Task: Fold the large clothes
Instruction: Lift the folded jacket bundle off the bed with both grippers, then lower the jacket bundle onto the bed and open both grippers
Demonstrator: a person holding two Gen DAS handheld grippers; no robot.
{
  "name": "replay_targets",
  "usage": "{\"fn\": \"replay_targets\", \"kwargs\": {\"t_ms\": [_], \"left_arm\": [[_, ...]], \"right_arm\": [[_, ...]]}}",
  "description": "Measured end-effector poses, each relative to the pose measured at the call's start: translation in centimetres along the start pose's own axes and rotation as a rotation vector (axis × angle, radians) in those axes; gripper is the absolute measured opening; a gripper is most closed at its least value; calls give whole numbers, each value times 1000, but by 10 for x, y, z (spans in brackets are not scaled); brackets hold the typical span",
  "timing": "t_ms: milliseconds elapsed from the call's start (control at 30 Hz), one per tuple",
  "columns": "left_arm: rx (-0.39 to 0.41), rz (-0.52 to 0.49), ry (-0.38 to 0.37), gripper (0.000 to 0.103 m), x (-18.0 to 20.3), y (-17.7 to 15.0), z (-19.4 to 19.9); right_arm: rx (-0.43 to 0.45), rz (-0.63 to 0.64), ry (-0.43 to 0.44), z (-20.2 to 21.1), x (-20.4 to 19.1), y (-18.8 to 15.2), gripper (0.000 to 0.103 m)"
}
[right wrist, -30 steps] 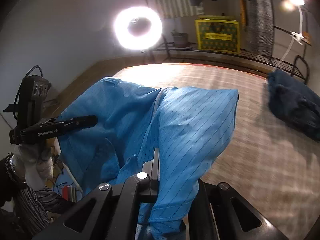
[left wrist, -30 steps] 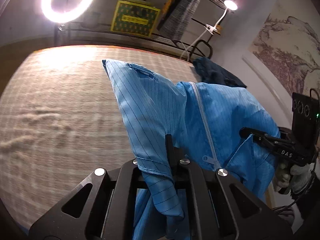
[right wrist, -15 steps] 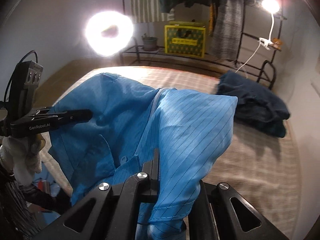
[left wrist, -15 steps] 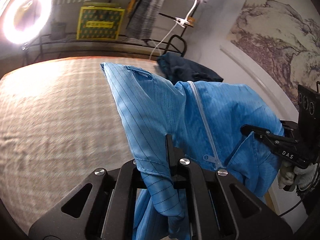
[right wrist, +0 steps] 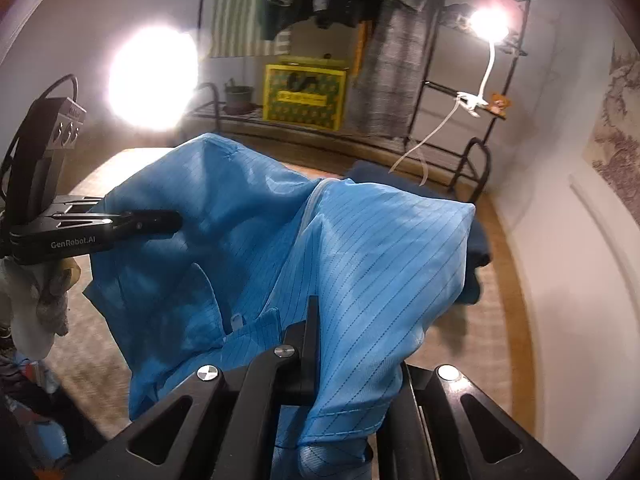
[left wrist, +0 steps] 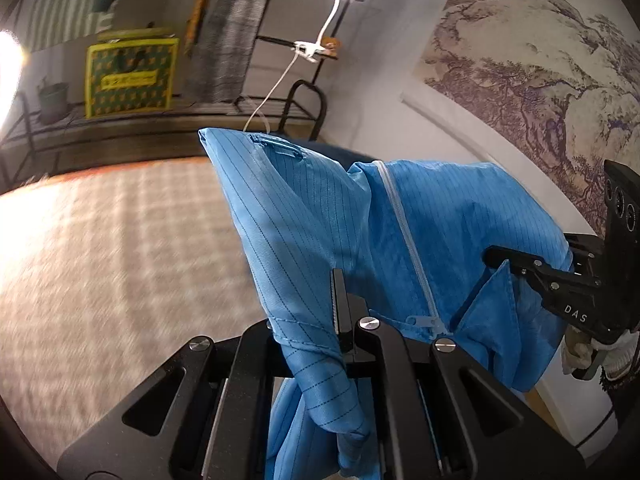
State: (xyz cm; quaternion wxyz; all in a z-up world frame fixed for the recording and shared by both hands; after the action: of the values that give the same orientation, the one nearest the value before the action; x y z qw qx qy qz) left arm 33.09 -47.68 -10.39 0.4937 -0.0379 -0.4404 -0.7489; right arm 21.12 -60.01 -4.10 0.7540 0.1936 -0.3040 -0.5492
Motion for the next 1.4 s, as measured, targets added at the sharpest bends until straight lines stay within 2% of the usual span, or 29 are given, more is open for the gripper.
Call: {"fn": "replay_targets", "kwargs": {"t_ms": [367, 533, 667, 800, 867, 900, 933, 1000, 1033, 1133, 1267, 1400], "left_arm": [[93, -86, -36, 4, 52, 104, -99], [130, -114, 6, 4, 54, 145, -150], [110, -112, 48, 4, 37, 156, -190], [53, -68, 117, 6, 6, 160, -231], [26, -36, 159, 12, -12, 163, -246], [22, -25, 172, 21, -18, 163, -249], [21, -16, 187, 24, -24, 162, -251], [23, -12, 203, 37, -34, 160, -253], [25, -21, 227, 40, -37, 159, -254], [26, -23, 251, 42, -43, 157, -253], [35, -45, 275, 42, -41, 152, -242], [58, -65, 267, 42, -31, 147, -214]], "right_arm": [[28, 28, -183, -32, 108, 47, 2], [44, 27, -234, -74, 155, 68, 2], [58, -37, -213, -114, 180, 68, 2], [32, -146, -126, -166, 198, 52, 3], [11, -207, -98, -184, 209, 40, 10], [-8, -251, -109, -194, 216, 32, 23], [-20, -275, -111, -198, 220, 27, 33], [-44, -341, -107, -207, 232, 13, 35], [-56, -351, -110, -209, 235, 10, 44], [-141, -373, -182, -219, 241, -6, 58], [-179, -425, -201, -223, 246, -20, 61], [-164, -396, -267, -201, 241, -11, 61]]}}
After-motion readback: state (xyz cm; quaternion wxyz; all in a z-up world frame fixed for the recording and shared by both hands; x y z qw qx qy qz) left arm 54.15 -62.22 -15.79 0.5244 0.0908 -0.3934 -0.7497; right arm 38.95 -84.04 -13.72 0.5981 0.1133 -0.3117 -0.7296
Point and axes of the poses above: each gripper's, at about its wrist camera, not at the fingertips, and z roughly against the way its jaws point, x to its right, y to its top, the point moved 2 cm from there along -z, roughly the way its jaws point, and after that the axes turned 12 degrees about z, right-handed, at the moved point
